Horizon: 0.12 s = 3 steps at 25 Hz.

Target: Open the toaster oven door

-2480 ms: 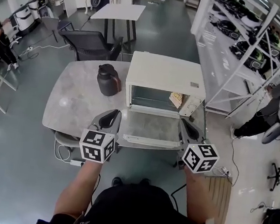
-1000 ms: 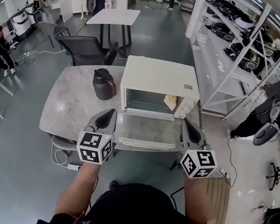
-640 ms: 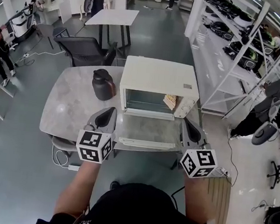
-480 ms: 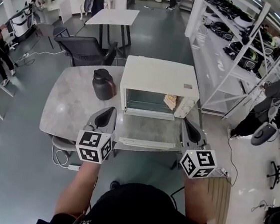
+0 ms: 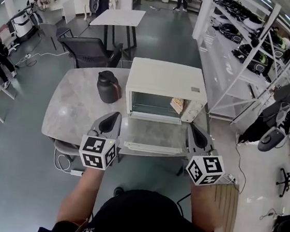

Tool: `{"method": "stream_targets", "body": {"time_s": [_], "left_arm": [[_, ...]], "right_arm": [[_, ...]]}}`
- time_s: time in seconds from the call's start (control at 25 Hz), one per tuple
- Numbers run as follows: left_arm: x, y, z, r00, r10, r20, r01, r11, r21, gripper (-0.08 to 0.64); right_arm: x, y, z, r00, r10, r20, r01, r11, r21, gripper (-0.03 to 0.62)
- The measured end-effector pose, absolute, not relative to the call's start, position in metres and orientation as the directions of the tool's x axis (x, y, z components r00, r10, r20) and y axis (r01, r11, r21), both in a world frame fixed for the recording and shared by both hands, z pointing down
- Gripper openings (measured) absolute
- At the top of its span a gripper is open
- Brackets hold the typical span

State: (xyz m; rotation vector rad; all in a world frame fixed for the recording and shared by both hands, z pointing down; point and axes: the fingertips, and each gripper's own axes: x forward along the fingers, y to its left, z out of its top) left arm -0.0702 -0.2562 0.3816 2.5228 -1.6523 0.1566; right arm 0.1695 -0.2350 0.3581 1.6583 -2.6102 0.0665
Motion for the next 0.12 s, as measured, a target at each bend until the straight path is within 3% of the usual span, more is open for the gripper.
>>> {"method": "stream_targets", "body": {"time_s": [0.12], "left_arm": [[-0.0699,-0.2552,0.3823,0.398,-0.904,0.154,-0.917,-0.397,0.045,0.009]], "right_arm": [[0.1674,-0.235,0.3567,-0.433,-0.899,0.061,-0.901,0.433,-0.008,-0.009]]}}
